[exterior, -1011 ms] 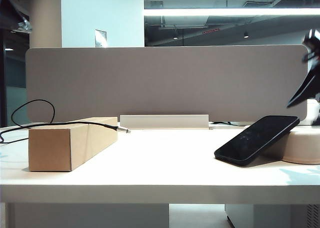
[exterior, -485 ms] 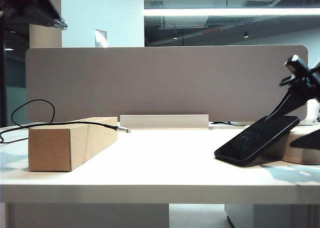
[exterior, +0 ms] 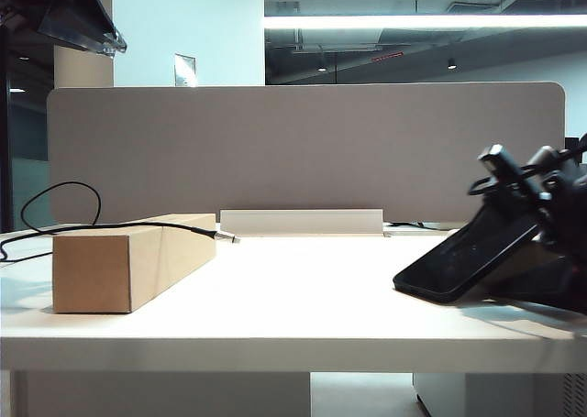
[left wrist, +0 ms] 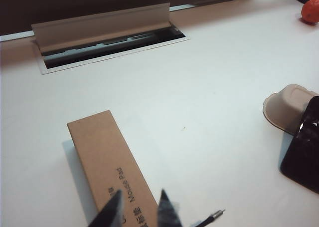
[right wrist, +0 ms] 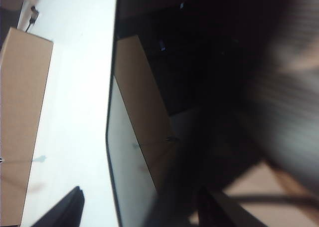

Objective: Pick up the charging cable and the phone, plug the charging cable into the charging port on the phone, and finally place them back on the table.

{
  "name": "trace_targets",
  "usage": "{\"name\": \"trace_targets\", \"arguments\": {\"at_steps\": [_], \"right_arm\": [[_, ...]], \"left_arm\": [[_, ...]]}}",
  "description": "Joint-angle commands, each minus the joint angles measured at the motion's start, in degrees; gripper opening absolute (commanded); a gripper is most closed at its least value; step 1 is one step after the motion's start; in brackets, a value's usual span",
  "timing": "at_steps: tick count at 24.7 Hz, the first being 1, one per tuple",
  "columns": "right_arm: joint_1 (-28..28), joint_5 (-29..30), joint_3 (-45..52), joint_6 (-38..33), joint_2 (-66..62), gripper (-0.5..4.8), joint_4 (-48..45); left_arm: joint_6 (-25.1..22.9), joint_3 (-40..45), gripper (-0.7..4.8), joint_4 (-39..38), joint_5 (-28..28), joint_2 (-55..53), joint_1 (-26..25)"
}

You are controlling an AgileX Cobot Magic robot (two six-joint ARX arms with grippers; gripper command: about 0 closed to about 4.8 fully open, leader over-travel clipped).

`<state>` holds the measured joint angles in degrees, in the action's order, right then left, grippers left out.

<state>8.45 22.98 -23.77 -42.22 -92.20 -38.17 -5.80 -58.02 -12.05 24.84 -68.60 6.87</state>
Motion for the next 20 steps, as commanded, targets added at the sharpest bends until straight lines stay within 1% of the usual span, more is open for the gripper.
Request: {"name": "trace_targets", "arguments": {"at_steps": [1,6,9,10,11,12,13,15,17,19,20], "right_arm": [[1.46,0.04,-2.64,-0.04,-2.49,3.15,-1.55],[1.51,-0.63,-5.09,-0.04,-5.66,3.15,-1.55],[1.46,-3.41,-5.16,-0.02,-6.21,3.11,-1.44],[1.51,-4.04,-5.16,-0.02,-6.23,2.91,-1.36],[1.51,-4.02,-5.16,-0.02,-6.23,2.6,-1.46],[1.49,-4.04,-5.16,0.02,-6.23,1.9,-1.55],[1.49,-4.07,-5.16,0.02,-6.23,1.4,-1.53],[1.49,-4.52,-5.16,0.02,-6.23,0.76,-1.53],[1.51,-4.87,-5.16,0.02,-6.23,0.55,-1.55],[1.49,-4.87,-5.16,0.04,-6.23,0.51,-1.55],[1.49,-4.81,-5.16,0.02,-6.21,0.25,-1.57]], "left_arm": [[-0.22,-0.5,0.84,-1.49,-0.28,0.24,0.07],[-0.24,-0.5,0.84,-3.65,-0.61,0.24,0.07],[-0.22,-0.5,0.84,-4.22,-0.61,0.24,0.07],[-0.24,-0.5,0.84,-4.22,-0.61,0.24,0.07],[-0.24,-0.5,0.84,-4.17,-0.63,0.24,0.07],[-0.24,-0.5,0.84,-4.17,-0.63,0.24,0.07],[-0.24,-0.5,0.84,-4.2,-0.63,0.24,0.07],[-0.24,-0.5,0.84,-4.2,-0.61,0.24,0.07],[-0.22,-0.5,0.84,-4.2,-0.61,0.24,0.07],[-0.22,-0.5,0.84,-4.2,-0.61,0.24,0.07],[-0.24,-0.5,0.84,-4.22,-0.61,0.24,0.07]]}}
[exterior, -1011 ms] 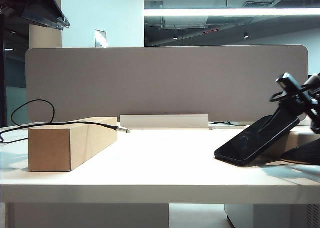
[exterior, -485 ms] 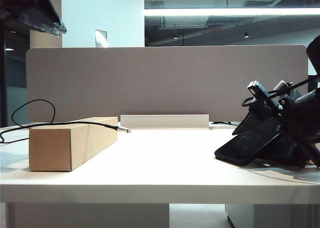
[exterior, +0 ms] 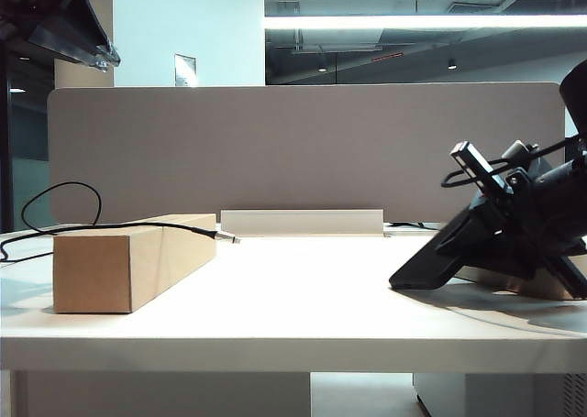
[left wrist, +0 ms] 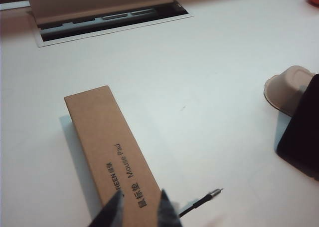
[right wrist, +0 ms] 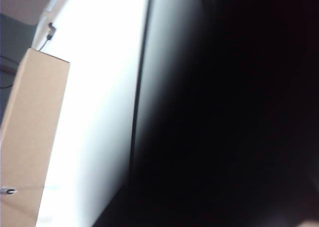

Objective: Pick up the charging cable and the phone, plug the charging cable into the charging port on the phone, and finally place them back on the table.

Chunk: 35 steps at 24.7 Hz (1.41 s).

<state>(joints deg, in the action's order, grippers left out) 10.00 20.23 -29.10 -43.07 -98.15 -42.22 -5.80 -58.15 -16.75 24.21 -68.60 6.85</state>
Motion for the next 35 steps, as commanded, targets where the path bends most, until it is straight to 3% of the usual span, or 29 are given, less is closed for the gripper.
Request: {"name": "trace_targets", "arguments": {"at_steps": [1,4,10,14,21,28,31,35], "right_arm": [[-0.07,-1.66,0.17,0.87,-0.24,-0.12,2.27],[-0.04,4.0,0.2,0.87,0.04,-0.09,-1.14],[-0.04,11.43,0.28,1.4,10.51,-0.09,-2.4],[0.33,12.24,0.35,9.35,20.92,-0.09,7.93],[0.28,10.36,0.35,20.39,33.4,-0.09,24.41],[0.26,10.08,0.35,21.31,38.77,-0.09,28.09],[0.28,9.92,0.35,21.92,39.28,-0.09,28.79],[0.26,9.31,0.35,22.38,39.28,-0.09,30.03]], "left_arm": [[-0.24,-0.37,0.84,0.5,0.11,0.24,0.09],[-2.1,-0.37,0.84,0.48,0.7,0.22,0.48],[-19.85,-1.66,0.84,0.48,-2.99,-3.3,10.16],[-28.04,-9.6,0.84,-5.75,-6.88,-12.48,16.02],[-39.82,-23.15,0.95,-21.22,-14.05,-26.67,18.6],[-42.25,-27.63,2.15,-26.49,-16.48,-33.4,19.98],[-45.94,-27.63,2.2,-28.68,-20.61,-34.75,21.24],[-48.22,-27.63,2.2,-29.9,-21.84,-35.71,22.05]]}}
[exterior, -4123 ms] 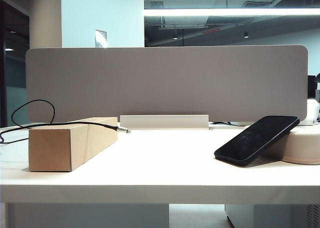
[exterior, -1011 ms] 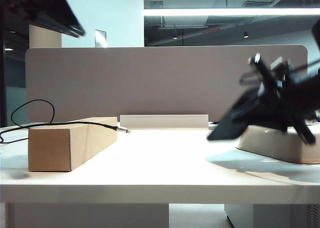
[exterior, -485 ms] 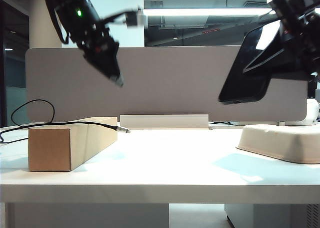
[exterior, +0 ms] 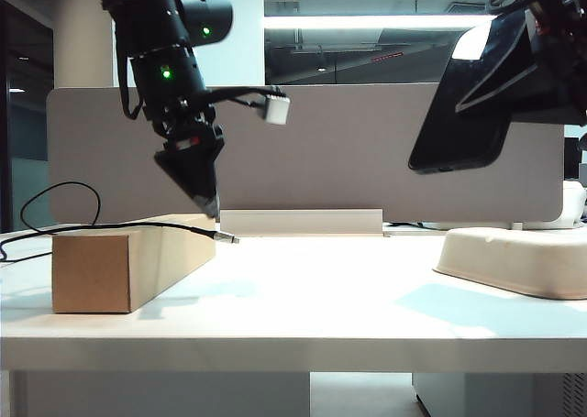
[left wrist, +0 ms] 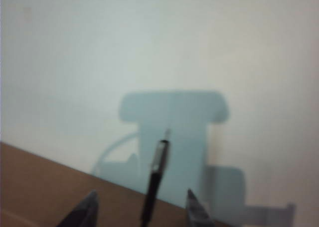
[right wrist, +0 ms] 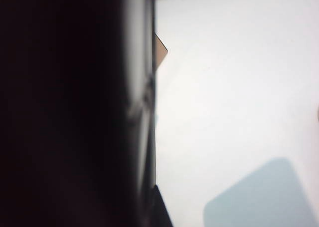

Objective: Pick up the charging cable and the phone, plug the charging cable into the charging port on the phone, and finally place them back on the table.

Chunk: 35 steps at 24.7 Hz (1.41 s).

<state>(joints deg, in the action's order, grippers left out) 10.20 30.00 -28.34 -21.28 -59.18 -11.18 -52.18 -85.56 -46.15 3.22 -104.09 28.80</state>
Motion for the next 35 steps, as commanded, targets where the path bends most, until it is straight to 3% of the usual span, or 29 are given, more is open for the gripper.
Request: {"name": "trace_targets", "arguments": {"at_steps": [1,10,12,22,35], "right_arm": [[0.07,-0.46,-0.42,0.59,0.31,-0.09,-0.85],[0.09,-0.48,-0.42,0.59,0.31,-0.09,-0.83],[0.09,-0.44,-0.42,0.57,0.31,-0.09,-0.83],[0.09,-0.46,-0.42,0.59,0.31,-0.09,-0.83],[0.09,-0.52,-0.42,0.81,0.26,-0.09,-0.85]], "left_arm": [[-1.84,-0.22,2.19,-0.52,-0.85,-0.35,0.11],[-1.81,-0.22,2.05,0.59,-1.07,-2.05,0.52],[-1.79,-0.2,1.71,0.52,-1.09,-2.62,0.72],[-1.81,-0.2,1.68,1.53,-1.09,-3.96,1.11],[-0.7,-0.2,1.1,2.08,-2.34,-5.01,1.18]]}}
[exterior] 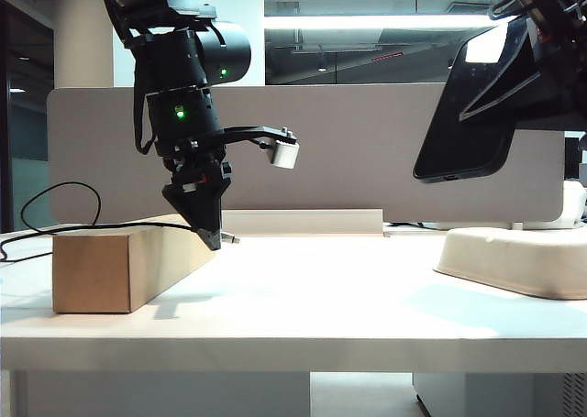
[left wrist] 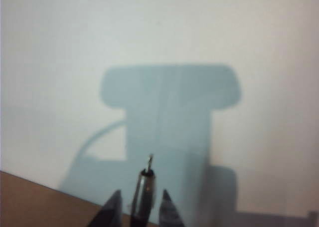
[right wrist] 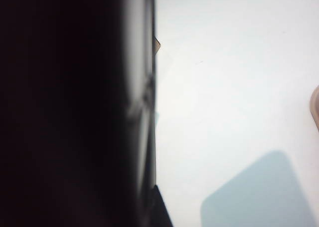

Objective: Pick up the charging cable and the phone, plug the charging cable into the charging port on the phone, and finally place them back on the table.

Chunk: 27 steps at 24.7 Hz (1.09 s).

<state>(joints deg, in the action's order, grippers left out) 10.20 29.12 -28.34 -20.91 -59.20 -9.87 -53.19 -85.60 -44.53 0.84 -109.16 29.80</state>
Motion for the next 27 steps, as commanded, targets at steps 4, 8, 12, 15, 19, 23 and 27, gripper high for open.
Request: {"name": "trace_targets", "arguments": {"at_steps": [4,8,12,15,19,23,27], "right_arm": [[0.09,0.35,-0.42,0.44,0.26,-0.09,-2.16],[0.09,0.33,-0.42,0.44,0.24,-0.09,-2.16],[0.09,0.35,-0.42,0.44,0.24,-0.09,-2.14],[0.09,0.35,-0.42,0.44,0.24,-0.09,-2.14],[0.09,0.35,-0.42,0.44,0.24,-0.09,-2.14],[0.09,0.35,-0.42,0.44,0.24,-0.09,-2.14],[0.09,0.35,-0.42,0.44,0.24,-0.09,-2.14]], "left_arm": [[0.26,-0.15,1.1,0.63,0.42,0.04,0.68],[0.26,-0.15,0.69,1.01,0.39,0.04,1.33],[0.26,-0.15,0.49,0.94,0.2,0.04,1.44],[0.28,-0.15,0.58,0.57,-0.81,0.04,1.42],[0.26,-0.15,0.67,0.09,-1.25,0.04,1.42],[0.26,-0.15,0.81,0.46,-1.25,0.04,1.42],[0.24,-0.15,0.03,0.83,-1.16,0.04,1.42]]}}
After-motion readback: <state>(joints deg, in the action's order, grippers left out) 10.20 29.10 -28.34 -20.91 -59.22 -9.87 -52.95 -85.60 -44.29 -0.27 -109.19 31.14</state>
